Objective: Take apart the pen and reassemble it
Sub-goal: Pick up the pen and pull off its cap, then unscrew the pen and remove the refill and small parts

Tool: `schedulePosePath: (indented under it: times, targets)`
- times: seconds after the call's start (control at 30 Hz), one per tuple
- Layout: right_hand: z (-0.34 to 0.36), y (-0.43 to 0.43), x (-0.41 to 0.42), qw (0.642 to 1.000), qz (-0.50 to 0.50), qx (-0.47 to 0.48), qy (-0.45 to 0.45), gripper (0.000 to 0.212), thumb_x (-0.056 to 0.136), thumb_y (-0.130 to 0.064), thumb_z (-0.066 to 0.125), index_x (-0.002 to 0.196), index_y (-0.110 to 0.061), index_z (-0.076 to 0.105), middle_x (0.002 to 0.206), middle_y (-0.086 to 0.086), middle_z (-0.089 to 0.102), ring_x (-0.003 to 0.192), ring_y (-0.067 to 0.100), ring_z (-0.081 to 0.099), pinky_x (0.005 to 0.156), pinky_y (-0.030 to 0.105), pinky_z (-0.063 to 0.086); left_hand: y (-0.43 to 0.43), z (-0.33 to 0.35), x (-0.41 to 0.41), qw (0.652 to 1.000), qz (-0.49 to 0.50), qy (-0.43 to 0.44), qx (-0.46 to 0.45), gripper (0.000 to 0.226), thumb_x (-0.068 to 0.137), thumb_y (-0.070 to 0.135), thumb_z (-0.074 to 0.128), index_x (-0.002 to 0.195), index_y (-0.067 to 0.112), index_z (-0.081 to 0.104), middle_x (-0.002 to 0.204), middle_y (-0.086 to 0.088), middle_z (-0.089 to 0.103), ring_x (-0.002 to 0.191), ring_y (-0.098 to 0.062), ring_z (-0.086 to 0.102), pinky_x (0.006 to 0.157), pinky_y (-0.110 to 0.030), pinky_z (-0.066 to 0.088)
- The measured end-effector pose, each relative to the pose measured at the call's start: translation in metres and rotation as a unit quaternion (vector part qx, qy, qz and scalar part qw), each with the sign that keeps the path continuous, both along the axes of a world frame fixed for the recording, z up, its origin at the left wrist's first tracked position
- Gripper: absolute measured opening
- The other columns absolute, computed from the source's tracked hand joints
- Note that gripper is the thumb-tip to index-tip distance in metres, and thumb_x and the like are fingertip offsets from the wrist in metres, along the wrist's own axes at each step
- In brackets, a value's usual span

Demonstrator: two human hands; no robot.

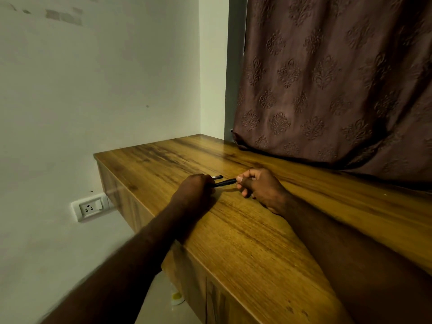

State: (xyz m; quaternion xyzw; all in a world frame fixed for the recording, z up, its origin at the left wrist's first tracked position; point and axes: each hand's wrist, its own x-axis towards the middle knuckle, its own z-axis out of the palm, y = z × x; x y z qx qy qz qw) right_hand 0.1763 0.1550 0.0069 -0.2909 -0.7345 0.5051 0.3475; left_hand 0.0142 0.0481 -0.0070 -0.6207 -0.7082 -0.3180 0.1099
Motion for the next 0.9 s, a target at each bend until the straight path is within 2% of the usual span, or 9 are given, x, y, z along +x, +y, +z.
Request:
schedulePosePath:
  times: [0.1,0.23,0.3,0.43,0.6,0.67,0.77,0.87,0.9]
  targets:
    - [0.0,0.002,0.0,1.0,-0.002,-0.006,0.006,0.021,0.095,-0.015,0.056,0.076,-0.009,0.059,0.071,0.007,0.062,0.039,0.004,0.048,0.035,0.014,0.035,-0.001,0.0,-0.002,1.0,0.003,0.014,0.015,0.023,0.082,0.037,0.061,0.08,0.016,0.067,0.077,-0.004,0.066,0.064,-0.018,0.06,0.057,-0.029,0.048]
    - [-0.001,0.006,0.002,1.0,-0.001,-0.01,-0.01,0.019,0.093,-0.01,0.058,0.074,-0.008,0.059,0.069,0.008,0.063,0.042,0.005,0.053,0.037,0.016,0.036,-0.002,0.0,-0.003,1.0,0.012,0.017,0.005,0.022,0.081,0.035,0.06,0.081,0.015,0.071,0.071,-0.003,0.069,0.059,-0.017,0.063,0.053,-0.027,0.048]
    - [-0.002,0.008,0.003,0.999,0.004,-0.036,0.007,0.016,0.092,-0.005,0.059,0.076,-0.005,0.06,0.069,0.01,0.063,0.044,0.006,0.058,0.04,0.017,0.042,-0.002,0.0,-0.003,1.0,0.014,0.017,0.0,0.022,0.08,0.035,0.06,0.081,0.015,0.071,0.068,-0.004,0.07,0.057,-0.016,0.063,0.051,-0.024,0.045]
    - [-0.002,0.007,0.002,0.996,0.014,-0.077,0.032,0.009,0.092,-0.001,0.058,0.083,0.001,0.059,0.071,0.014,0.064,0.049,0.011,0.066,0.049,0.022,0.057,-0.003,-0.001,-0.003,1.0,0.011,0.018,0.005,0.018,0.08,0.033,0.062,0.077,0.017,0.071,0.067,-0.001,0.069,0.058,-0.016,0.063,0.054,-0.022,0.038]
    - [-0.002,0.018,0.014,0.992,-0.049,-0.084,0.076,0.012,0.092,0.001,0.056,0.081,-0.001,0.058,0.072,0.016,0.061,0.047,0.012,0.066,0.049,0.022,0.057,-0.01,0.002,-0.009,0.998,0.026,-0.044,0.019,0.012,0.078,0.026,0.067,0.077,0.015,0.072,0.063,-0.001,0.065,0.061,-0.019,0.063,0.059,-0.024,0.041]
    - [-0.003,0.026,0.019,0.994,-0.082,-0.046,0.052,0.014,0.092,0.002,0.056,0.08,-0.003,0.059,0.075,0.017,0.062,0.052,0.016,0.065,0.049,0.022,0.057,-0.009,0.001,-0.006,0.999,0.032,-0.006,0.016,0.018,0.079,0.029,0.064,0.079,0.012,0.072,0.066,-0.007,0.07,0.062,-0.022,0.065,0.057,-0.027,0.045]
    - [-0.006,0.032,0.018,0.992,-0.113,0.045,-0.03,0.014,0.092,0.005,0.052,0.086,-0.003,0.062,0.084,0.021,0.065,0.061,0.02,0.063,0.053,0.023,0.056,-0.008,0.004,0.0,1.0,0.018,0.024,0.005,0.019,0.082,0.028,0.062,0.084,0.013,0.074,0.073,-0.009,0.072,0.063,-0.022,0.066,0.057,-0.028,0.048]
    - [-0.008,0.032,0.014,0.97,-0.132,0.17,-0.11,0.018,0.092,0.0,0.052,0.091,-0.009,0.068,0.09,0.016,0.071,0.074,0.022,0.066,0.071,0.036,0.058,-0.01,0.005,0.0,1.0,-0.003,0.005,0.018,0.015,0.083,0.028,0.065,0.084,0.016,0.074,0.072,-0.004,0.071,0.059,-0.016,0.063,0.054,-0.021,0.042]
    - [-0.007,0.031,0.014,0.959,-0.128,0.21,-0.139,0.019,0.091,-0.002,0.053,0.093,-0.009,0.07,0.094,0.013,0.072,0.082,0.022,0.066,0.077,0.034,0.055,-0.011,0.005,0.0,1.0,-0.008,0.0,0.025,0.014,0.082,0.029,0.065,0.084,0.017,0.074,0.071,-0.004,0.07,0.059,-0.015,0.063,0.053,-0.021,0.041]
